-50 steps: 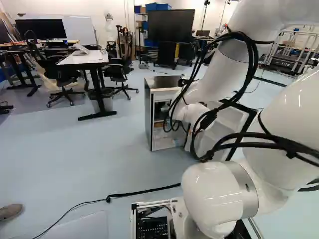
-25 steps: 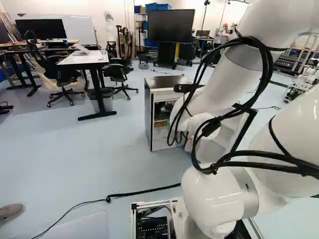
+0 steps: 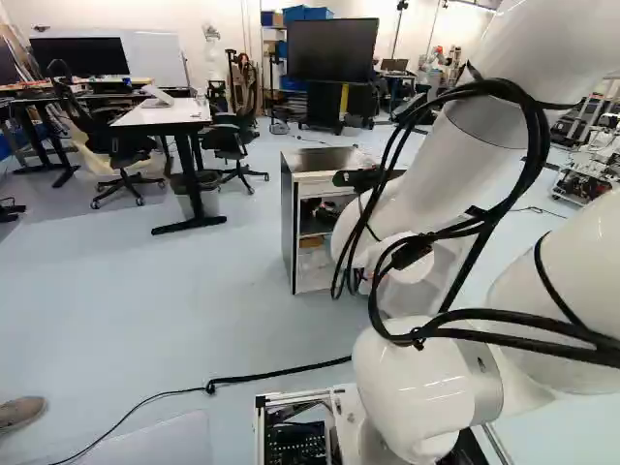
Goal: Open the fridge door
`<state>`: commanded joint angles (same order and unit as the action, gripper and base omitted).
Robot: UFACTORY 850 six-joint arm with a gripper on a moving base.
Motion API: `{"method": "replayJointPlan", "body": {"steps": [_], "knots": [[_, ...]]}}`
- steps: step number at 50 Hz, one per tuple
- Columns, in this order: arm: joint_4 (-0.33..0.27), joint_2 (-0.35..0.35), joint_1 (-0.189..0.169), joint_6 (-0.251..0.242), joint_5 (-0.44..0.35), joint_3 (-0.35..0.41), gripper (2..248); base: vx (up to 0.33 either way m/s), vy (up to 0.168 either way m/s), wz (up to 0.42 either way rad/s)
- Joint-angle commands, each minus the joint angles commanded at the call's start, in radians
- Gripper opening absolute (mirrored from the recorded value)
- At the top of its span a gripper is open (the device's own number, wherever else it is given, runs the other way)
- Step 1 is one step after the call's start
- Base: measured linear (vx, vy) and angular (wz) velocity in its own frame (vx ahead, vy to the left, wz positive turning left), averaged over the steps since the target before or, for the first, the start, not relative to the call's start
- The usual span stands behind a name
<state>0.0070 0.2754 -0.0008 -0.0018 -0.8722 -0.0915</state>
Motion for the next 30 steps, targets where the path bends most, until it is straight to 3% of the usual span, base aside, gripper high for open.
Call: {"method": "replayJointPlan", "body": {"steps": [30], "knots": [[-0.007,0.004,0.001,0.002,0.000,0.004,247,0.000,0.000,0.000]]}}
